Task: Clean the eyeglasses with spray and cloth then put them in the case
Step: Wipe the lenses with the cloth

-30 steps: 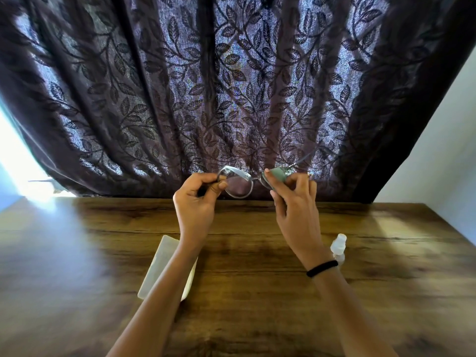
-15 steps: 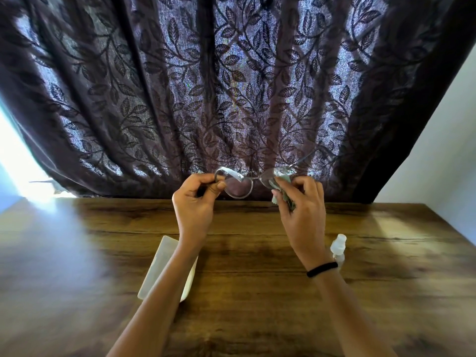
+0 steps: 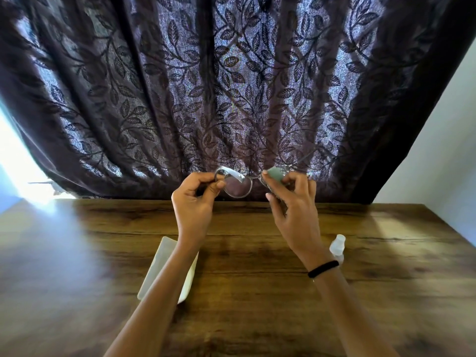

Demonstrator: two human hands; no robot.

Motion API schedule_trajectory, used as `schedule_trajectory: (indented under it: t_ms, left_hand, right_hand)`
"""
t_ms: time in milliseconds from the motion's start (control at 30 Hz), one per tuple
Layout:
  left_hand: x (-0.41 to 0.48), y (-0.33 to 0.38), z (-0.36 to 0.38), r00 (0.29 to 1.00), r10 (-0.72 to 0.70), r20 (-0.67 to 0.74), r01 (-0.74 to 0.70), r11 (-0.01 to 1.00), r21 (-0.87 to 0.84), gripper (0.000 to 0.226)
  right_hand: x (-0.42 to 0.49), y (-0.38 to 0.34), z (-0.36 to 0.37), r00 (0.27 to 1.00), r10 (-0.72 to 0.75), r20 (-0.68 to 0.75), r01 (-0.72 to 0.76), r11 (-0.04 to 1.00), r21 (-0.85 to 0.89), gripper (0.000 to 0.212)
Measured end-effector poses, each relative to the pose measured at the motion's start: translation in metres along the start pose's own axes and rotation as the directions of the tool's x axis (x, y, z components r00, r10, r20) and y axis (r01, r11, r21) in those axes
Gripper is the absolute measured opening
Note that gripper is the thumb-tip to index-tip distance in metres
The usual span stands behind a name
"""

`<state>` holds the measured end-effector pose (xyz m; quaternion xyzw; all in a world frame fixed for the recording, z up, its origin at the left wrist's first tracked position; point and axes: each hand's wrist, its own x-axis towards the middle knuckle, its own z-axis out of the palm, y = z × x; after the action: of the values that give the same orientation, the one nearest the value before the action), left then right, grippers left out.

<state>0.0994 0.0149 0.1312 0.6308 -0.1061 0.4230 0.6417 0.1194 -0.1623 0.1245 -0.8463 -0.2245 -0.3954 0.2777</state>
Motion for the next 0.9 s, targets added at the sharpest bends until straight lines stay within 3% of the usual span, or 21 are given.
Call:
schedule_trajectory:
  t_ms: [300,533,900]
  left_hand:
    - [-0.0017,-0.0046,0.0008,0.999,0.035,0.029,-0.034,0.999,-0.005,0.025]
    - [-0.0004,-0.0032,0.0028,0.999,0.04,0.036,-0.039,0.999,-0.016,0.028]
    - [-0.0011,-0.0013,0.0017,0.999,0.041,0.035,-0.039,0.999,-0.036,0.025]
  right_hand:
    - [-0.0011,-0.0006,0.0,0.996,0.048,-0.074,-0.061,0.979,-0.196,0.044]
    - [-0.0021,-0.0057,0.0006,0.998,0.043,-0.049,-0.048,0.993,-0.112,0.041]
    - [-0.0035,-0.0041,0.0042,0.989,-0.022,-0.148,0.018,1.0,-0.025,0.033]
